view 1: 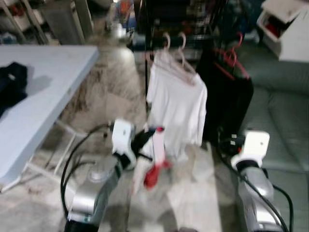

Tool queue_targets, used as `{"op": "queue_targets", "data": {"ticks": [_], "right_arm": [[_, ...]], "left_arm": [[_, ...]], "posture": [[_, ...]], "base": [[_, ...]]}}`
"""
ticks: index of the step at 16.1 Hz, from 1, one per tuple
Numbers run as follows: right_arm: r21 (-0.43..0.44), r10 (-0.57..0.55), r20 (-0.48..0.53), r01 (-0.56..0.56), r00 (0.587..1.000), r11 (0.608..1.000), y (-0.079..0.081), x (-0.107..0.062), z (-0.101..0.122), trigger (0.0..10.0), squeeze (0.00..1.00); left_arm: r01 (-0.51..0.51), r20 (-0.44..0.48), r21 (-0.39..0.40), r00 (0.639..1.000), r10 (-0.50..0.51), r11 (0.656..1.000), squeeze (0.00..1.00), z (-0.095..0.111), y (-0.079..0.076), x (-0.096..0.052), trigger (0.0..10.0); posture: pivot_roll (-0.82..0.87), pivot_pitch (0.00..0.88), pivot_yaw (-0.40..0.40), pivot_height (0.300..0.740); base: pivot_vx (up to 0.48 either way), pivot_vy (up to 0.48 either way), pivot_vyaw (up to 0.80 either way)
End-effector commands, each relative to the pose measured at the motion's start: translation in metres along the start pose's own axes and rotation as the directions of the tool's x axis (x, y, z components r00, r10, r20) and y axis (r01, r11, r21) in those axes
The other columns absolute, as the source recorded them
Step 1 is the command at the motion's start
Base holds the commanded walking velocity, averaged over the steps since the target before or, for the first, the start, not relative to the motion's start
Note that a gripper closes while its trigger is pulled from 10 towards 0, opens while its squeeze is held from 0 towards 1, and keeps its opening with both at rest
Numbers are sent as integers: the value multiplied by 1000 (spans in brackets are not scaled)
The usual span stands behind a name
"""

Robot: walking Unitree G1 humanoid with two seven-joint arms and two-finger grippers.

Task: Hang hanger

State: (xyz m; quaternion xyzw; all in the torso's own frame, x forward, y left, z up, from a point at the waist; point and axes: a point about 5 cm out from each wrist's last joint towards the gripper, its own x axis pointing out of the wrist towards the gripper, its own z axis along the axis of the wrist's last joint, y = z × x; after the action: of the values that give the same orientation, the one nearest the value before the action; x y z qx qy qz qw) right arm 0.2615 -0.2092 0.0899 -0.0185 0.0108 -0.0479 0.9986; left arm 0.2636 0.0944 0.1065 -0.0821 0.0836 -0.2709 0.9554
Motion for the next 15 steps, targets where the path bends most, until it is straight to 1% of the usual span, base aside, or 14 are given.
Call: {"op": "queue_targets", "data": {"ticks": [1, 2, 3, 5, 7, 8, 9, 11, 15], "right_arm": [[11, 58, -14, -57, 998, 998, 12, 2, -1, 10000, 0], [7, 68, -20, -68, 997, 998, 11, 3, -1, 10000, 0], [1, 82, -25, -82, 996, 997, 12, 3, -1, 10000, 0], [-1, 90, -23, -90, 996, 996, 14, 5, 0, 10000, 0], [0, 75, -19, -75, 997, 997, 11, 5, 0, 10000, 0], [1, 68, -23, -68, 997, 998, 10, 3, -2, 10000, 0], [4, 60, -30, -60, 998, 998, 8, 1, -4, 10000, 0], [5, 54, -31, -54, 998, 999, 7, 0, -5, 10000, 0], [1, 44, -25, -44, 999, 999, 4, 1, -4, 10000, 0]], "left_arm": [[-104, -3, 21, 995, 104, 994, 0, -5, 19, -9, 10000], [-125, -6, 23, 992, 125, 992, 0, -9, 22, -12, 10000], [-142, -12, 14, 990, 142, 990, 0, -13, 25, -17, 10000], [-170, -31, -1, 985, 170, 985, 0, -22, 30, -25, 10000], [-156, -41, 9, 987, 156, 988, 0, -25, 31, -29, 10000], [-145, -36, 26, 989, 145, 989, 0, -24, 32, -29, 10000], [-146, -25, 34, 989, 146, 989, 0, -22, 36, -28, 10000], [-146, -16, 37, 989, 147, 989, 0, -19, 40, -25, 10000], [-136, -5, 43, 991, 136, 990, 0, -17, 40, -22, 10000]], "posture": [[-32, 37, -32, 740], [-24, 36, -54, 740], [-22, 35, -60, 740], [-25, 38, -57, 740], [-30, 39, -39, 740], [-32, 35, -30, 740], [-36, 32, -24, 740], [-43, 27, -16, 740], [-45, 24, -12, 740]], "base": [[0, 0, 0], [0, 0, 0], [0, 0, 0], [0, 0, 0], [0, 0, 0], [0, 0, 0], [315, 364, 0], [330, 349, -466], [334, 345, 0]]}}
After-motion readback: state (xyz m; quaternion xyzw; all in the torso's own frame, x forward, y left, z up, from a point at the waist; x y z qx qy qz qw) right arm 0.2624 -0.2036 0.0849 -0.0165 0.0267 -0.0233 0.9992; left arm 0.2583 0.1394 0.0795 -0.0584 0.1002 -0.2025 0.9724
